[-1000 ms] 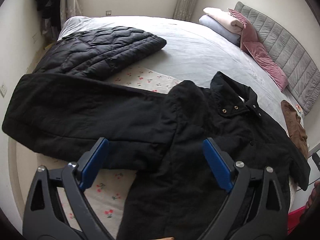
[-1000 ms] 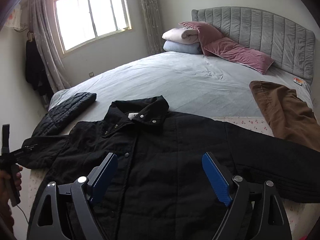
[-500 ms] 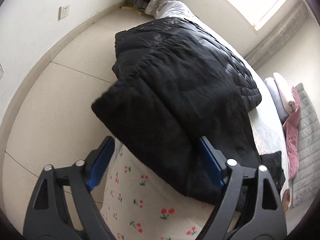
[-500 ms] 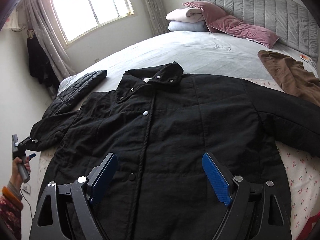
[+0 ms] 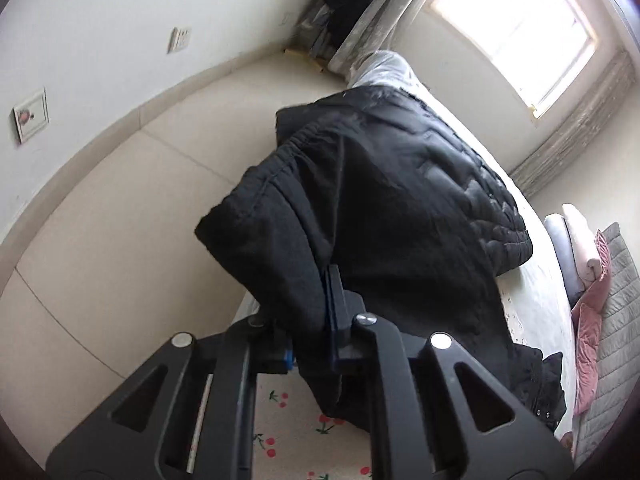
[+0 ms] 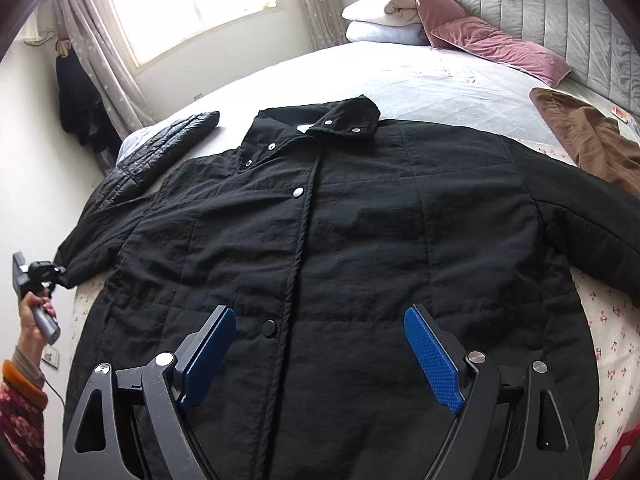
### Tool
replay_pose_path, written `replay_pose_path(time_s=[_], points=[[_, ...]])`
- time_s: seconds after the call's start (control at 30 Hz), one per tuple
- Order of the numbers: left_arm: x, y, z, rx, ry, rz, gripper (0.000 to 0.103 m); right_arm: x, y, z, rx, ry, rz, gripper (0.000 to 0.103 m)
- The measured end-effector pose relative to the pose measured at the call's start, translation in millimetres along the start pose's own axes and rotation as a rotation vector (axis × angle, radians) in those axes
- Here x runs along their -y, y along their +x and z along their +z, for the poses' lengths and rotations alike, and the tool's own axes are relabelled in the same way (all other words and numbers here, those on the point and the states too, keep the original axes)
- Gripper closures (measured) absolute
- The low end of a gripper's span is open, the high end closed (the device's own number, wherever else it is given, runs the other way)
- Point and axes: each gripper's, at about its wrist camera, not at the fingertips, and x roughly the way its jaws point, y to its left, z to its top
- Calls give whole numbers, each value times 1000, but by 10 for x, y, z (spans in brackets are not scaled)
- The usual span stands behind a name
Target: Fold large clothes
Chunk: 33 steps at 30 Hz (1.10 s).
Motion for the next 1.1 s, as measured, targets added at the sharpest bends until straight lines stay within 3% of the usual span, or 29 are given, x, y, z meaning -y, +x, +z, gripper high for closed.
replay_pose_path(time_s=[0.07, 0.23, 0.4, 0.53, 0.67, 0.83, 0.9, 0.97, 1.1], points=[[-78, -79, -22, 24, -36, -56, 91, -9, -74, -5, 6, -3, 12, 15], [366, -672, 114, 159, 94, -165, 95, 96, -215, -24, 34, 37, 22, 15], [1265, -1524, 82, 256, 233, -392, 95, 187, -253, -1, 50, 79, 47, 15], [2124, -2091, -325, 259, 394, -569, 95, 256, -256, 5, 53, 89, 59, 15], [2887, -2356, -959, 181, 540, -698, 95, 397, -290, 17, 59, 124, 68, 15], [3465, -2237, -1912, 0, 733, -763, 92, 640, -303, 2, 69, 183, 74, 15], [3581, -2077, -2250, -150, 847, -788, 78, 747, -280, -8, 68, 213, 83, 15], [3551, -1965, -2507, -234, 935, -796, 56, 851, -255, -23, 61, 243, 98, 15], [3274, -1751, -2448, -203, 988, -740, 49, 1050, -206, -44, 49, 316, 133, 15]])
